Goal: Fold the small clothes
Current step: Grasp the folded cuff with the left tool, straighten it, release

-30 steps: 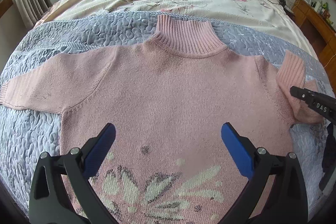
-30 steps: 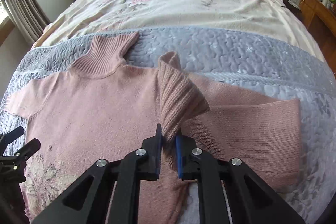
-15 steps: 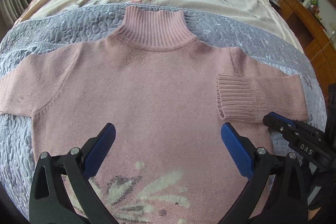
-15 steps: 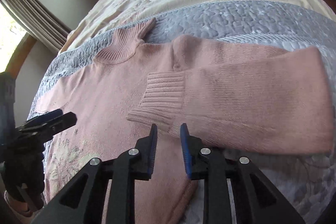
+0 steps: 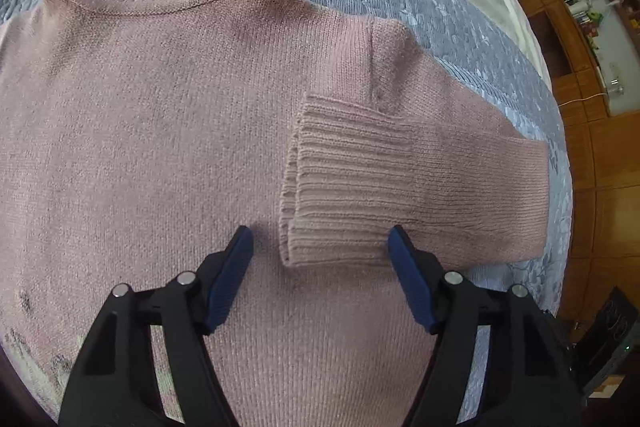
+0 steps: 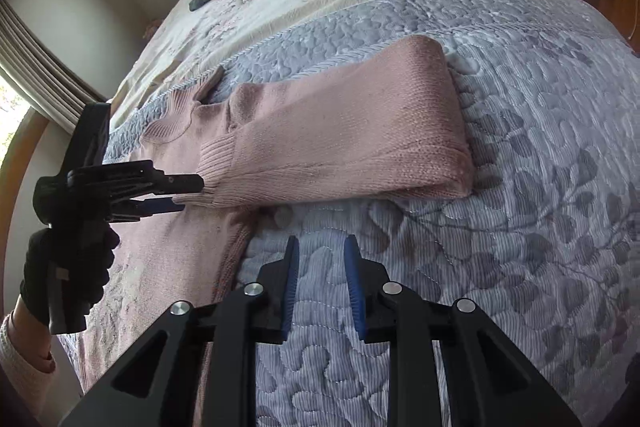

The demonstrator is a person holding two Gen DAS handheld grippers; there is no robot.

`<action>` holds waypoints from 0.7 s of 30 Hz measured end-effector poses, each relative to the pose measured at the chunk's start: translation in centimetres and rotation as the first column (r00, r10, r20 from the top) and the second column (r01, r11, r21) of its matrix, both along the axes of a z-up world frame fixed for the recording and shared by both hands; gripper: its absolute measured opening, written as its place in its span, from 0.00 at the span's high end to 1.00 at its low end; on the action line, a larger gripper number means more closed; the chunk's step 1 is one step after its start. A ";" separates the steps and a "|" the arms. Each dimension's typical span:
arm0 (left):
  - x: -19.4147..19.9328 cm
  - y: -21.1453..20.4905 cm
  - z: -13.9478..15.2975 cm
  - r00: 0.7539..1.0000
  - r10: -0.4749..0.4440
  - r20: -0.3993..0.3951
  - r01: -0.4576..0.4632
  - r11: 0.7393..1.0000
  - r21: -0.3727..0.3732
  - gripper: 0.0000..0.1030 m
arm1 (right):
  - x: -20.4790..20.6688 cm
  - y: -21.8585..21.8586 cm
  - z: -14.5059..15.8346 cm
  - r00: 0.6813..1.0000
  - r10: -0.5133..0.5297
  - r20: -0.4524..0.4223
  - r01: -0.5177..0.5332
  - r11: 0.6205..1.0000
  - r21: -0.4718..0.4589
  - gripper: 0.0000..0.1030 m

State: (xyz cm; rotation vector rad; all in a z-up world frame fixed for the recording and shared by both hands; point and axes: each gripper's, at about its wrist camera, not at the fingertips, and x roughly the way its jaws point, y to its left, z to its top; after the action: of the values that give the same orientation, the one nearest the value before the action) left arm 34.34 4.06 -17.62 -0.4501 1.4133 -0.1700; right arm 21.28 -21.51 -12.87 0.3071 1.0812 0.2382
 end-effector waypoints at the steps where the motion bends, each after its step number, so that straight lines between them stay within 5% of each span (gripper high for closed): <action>1: 0.1 -0.3 0.0 1.000 -0.007 0.002 0.007 1.000 0.000 0.57 | -0.1 -0.1 -0.1 1.000 -0.003 -0.002 0.003 1.000 0.000 0.77; 5: 0.3 -0.7 0.5 1.000 -0.001 0.031 -0.001 0.999 0.045 0.95 | -0.3 -0.2 -0.3 1.000 -0.013 -0.004 0.013 1.000 -0.008 0.77; 11: -1.3 1.8 4.4 0.985 0.042 0.165 -0.041 0.999 -0.007 0.95 | -0.4 -0.2 0.4 1.000 -0.030 0.008 0.030 1.000 -0.005 0.77; 21: -3.0 12.8 8.6 0.954 0.153 0.259 -0.183 0.978 0.096 0.95 | 1.9 -0.3 1.3 0.996 -0.083 -0.016 0.084 0.996 0.042 0.68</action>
State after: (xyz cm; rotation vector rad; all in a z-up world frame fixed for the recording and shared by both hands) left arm 31.32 16.87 -9.04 -0.4323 1.1240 -0.0031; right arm 23.15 -21.82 -11.59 0.3917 1.0763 0.1846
